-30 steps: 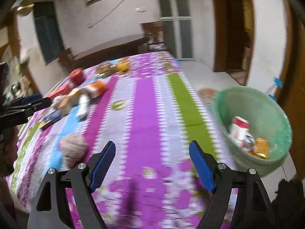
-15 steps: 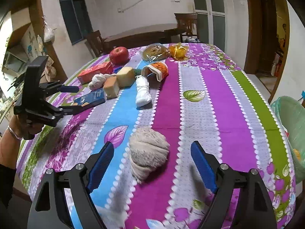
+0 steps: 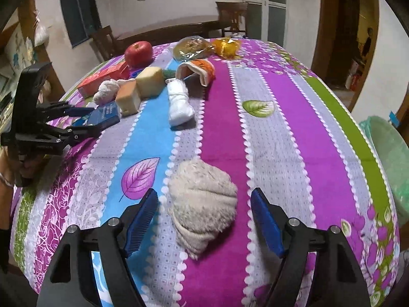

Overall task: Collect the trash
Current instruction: 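Grasp the beige towel ball with the right tool while the left tool grasps the blue cigarette box, then carry the towel ball and blue box over the green bin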

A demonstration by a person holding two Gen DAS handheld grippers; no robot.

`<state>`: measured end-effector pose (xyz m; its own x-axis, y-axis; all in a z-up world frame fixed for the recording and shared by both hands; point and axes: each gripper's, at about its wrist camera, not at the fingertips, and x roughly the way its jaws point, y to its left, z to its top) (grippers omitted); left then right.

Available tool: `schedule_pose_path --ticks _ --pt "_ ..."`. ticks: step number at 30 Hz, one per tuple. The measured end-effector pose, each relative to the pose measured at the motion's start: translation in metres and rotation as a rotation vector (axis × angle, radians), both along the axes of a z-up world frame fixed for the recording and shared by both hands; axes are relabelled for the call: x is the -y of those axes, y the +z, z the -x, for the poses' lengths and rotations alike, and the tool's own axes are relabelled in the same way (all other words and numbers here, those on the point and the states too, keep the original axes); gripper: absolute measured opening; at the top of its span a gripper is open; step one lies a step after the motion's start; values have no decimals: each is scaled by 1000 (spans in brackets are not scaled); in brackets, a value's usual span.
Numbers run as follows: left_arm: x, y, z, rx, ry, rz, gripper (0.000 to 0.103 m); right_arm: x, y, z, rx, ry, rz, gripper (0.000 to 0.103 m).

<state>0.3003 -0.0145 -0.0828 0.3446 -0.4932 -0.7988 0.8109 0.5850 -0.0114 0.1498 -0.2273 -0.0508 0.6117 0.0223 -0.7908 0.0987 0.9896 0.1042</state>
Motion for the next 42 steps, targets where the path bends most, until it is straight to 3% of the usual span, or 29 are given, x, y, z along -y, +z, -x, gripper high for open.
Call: schedule_pose_path --ticks 4,6,8,11,14,19,24,31,42 --pt "0 1 10 -5 -7 9 56 -3 -1 3 -8 0 30 72" --pt "3 1 20 -4 -3 9 55 -6 -1 5 2 10 46 51" --pt "4 1 31 0 17 1 55 -8 -1 6 14 20 55 40" --pt "5 3 50 -13 81 0 55 -1 0 8 33 17 2 34" --pt "1 6 64 -14 173 5 55 4 2 12 58 16 -43 33" --pt "5 20 88 55 404 -3 55 2 7 19 95 52 -65 33" --pt "24 31 108 126 526 -2 55 0 16 33 116 103 -77 33" --pt "52 39 124 170 588 -12 55 12 32 60 172 163 -48 33" --pt "95 43 118 193 597 -43 55 49 48 48 198 177 -64 33"
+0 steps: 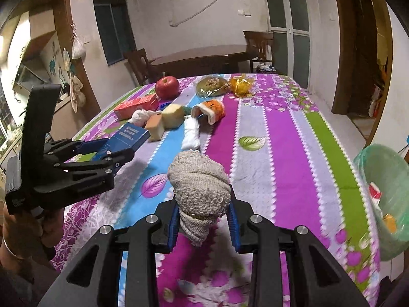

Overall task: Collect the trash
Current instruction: 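Carry the towel ball and blue box over the green bin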

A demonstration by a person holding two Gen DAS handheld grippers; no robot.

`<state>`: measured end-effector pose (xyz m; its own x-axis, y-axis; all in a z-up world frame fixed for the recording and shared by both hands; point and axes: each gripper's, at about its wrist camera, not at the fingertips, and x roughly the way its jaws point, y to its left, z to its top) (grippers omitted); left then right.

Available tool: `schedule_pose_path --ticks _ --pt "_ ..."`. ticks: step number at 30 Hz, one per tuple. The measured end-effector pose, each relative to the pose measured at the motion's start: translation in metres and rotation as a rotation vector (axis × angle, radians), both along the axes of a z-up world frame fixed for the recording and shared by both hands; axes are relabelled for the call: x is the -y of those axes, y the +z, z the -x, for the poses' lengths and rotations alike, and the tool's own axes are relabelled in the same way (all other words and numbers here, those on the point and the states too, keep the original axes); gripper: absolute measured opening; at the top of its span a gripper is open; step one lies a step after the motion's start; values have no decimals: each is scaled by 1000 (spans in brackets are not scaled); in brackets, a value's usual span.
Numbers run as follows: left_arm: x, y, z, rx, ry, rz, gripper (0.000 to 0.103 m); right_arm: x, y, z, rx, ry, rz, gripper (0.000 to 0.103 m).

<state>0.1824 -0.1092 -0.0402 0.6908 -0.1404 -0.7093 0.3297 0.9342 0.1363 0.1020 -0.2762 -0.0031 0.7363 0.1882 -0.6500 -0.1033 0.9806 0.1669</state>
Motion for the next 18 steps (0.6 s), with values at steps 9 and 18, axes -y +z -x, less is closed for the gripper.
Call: schedule_pose_path --ticks 9,18 --pt "41 3 -2 -2 -38 -8 55 35 11 -1 22 -46 18 34" --pt "80 4 0 -7 -89 -20 55 67 5 0 8 -96 -8 34"
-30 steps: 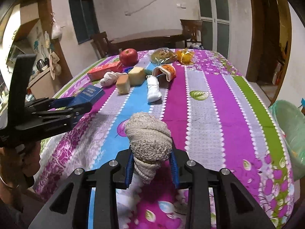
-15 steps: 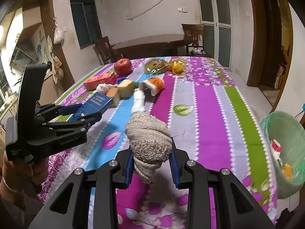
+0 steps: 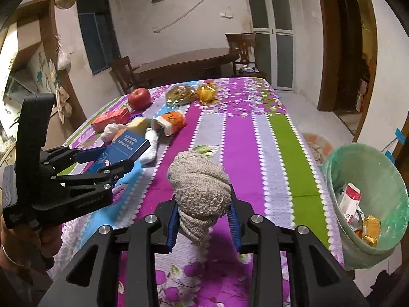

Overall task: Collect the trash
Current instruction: 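Carry the towel ball and blue box over the green bin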

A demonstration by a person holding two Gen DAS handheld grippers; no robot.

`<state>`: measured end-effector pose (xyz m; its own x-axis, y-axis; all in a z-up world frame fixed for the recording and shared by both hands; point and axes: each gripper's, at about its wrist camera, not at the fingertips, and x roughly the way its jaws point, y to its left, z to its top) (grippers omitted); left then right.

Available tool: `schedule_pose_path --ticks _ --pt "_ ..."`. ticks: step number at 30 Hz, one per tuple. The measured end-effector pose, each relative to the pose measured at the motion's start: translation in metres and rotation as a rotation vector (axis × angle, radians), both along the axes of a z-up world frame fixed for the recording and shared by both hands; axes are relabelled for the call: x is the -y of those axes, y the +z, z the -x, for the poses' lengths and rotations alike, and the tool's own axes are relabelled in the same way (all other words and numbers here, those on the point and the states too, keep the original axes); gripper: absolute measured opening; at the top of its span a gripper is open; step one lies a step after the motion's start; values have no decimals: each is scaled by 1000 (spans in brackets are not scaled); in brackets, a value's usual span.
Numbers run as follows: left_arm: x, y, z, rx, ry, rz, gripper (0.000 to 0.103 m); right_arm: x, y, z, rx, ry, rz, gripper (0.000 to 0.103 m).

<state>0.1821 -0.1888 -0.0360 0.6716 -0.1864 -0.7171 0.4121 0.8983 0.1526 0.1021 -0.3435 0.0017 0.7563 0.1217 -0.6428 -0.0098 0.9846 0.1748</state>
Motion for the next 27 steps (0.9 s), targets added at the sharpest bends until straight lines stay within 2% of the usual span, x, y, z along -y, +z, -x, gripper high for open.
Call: schedule_pose_path --ticks 5,12,21,27 --pt "26 5 -1 8 -38 -4 55 23 8 6 19 -38 4 34" --pt "79 12 -2 22 -126 -13 55 80 23 20 28 -135 33 34" --pt "157 19 3 42 -279 -28 55 156 33 42 -7 -299 81 34" --pt "192 21 6 49 -350 -34 55 187 33 53 -49 -352 99 34"
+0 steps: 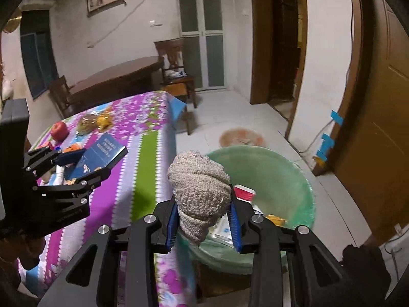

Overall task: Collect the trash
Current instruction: 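Carry the towel ball and blue box over the green bin, then open both tools to drop the towel ball and box into the bin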

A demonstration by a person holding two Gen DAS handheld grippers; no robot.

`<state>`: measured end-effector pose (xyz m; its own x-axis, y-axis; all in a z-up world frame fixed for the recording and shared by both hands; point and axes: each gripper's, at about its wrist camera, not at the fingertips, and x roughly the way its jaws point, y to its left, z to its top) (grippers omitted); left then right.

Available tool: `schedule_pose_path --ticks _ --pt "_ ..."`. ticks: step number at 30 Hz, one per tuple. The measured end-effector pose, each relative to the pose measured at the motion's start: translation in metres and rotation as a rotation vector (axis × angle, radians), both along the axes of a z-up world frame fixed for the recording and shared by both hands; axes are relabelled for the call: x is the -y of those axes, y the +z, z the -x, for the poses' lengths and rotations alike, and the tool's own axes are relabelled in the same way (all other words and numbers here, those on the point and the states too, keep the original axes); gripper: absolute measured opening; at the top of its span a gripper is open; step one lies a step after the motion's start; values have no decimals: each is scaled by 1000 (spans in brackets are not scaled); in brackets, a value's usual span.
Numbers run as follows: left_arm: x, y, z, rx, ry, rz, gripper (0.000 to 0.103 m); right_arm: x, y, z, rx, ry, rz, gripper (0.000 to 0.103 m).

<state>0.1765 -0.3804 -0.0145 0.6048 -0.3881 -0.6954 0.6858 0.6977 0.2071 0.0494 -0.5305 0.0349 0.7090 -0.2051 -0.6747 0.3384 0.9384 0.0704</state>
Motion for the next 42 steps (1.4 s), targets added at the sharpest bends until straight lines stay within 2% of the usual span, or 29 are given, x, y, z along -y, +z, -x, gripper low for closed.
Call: schedule_pose_path --ticks 20,25,29,42 --pt "88 -2 1 -3 -179 -66 55 66 0 6 -141 -104 -46 34" --pt "112 -9 -4 -69 -235 -85 55 87 -7 3 -190 -139 -65 34" --pt "128 -14 -4 -84 -270 -112 55 99 -12 -2 -225 -153 -80 34" --pt "152 -37 -7 -181 -347 -183 55 117 -36 -16 -308 -166 -108 34"
